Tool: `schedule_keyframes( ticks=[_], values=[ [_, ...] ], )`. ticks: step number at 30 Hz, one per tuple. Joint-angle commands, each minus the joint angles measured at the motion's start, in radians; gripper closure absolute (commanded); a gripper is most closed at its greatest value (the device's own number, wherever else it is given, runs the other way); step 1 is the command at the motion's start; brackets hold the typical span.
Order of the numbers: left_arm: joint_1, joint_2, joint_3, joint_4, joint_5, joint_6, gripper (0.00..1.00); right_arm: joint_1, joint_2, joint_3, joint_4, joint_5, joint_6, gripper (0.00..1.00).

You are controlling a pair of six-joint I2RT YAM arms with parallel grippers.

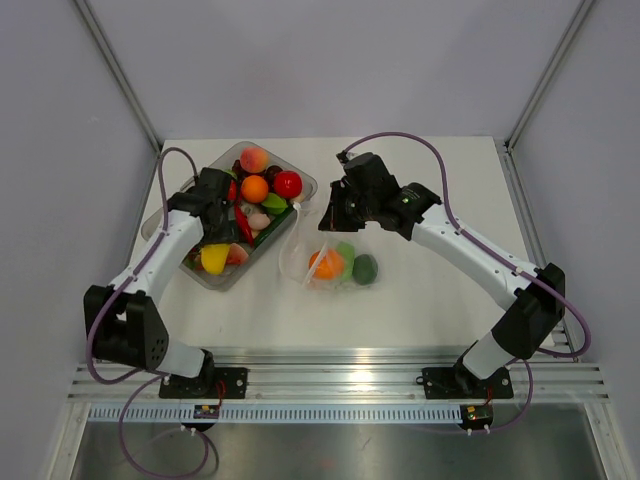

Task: Place the food in the zip-top bag and seal the zipper
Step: Adjust the fake fruit in the bin.

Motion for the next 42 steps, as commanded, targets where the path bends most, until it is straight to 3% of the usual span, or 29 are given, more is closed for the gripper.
schedule_keyframes(
  ticks=[1,13,28,31,34,35,37,42],
  values=[
    [0.002,-0.085,0.038,0.036,-0.057,-0.013,0.81,0.016,-0.006,0.037,0.043,-0.011,-0.001,1.00],
    [0.002,-0.206,0.056,0.102,0.010,-0.007,0.93,0.019,-0.006,0.037,0.042,-0.008,-0.001,1.00],
    [0.003,0.037,0.032,0.131,0.030,-0.074,0.87,0.025,-0.014,0.034,0.029,0.003,-0.001,1.00],
    [0.006,0.085,0.023,0.142,0.016,-0.108,0.78,0.025,-0.020,0.031,0.031,0.004,-0.001,1.00],
    [0.009,0.099,0.001,0.156,0.015,-0.128,0.51,0.024,-0.025,0.028,0.029,0.009,-0.001,1.00],
    [0.009,0.099,-0.002,0.156,0.015,-0.128,0.37,0.025,-0.026,0.027,0.029,0.010,-0.001,1.00],
    [0.009,0.102,-0.008,0.160,0.018,-0.124,0.26,0.025,-0.026,0.025,0.032,0.010,-0.001,1.00],
    [0.009,0.119,-0.023,0.166,0.036,-0.111,0.25,0.025,-0.017,0.025,0.042,-0.004,0.001,1.00]
  ],
)
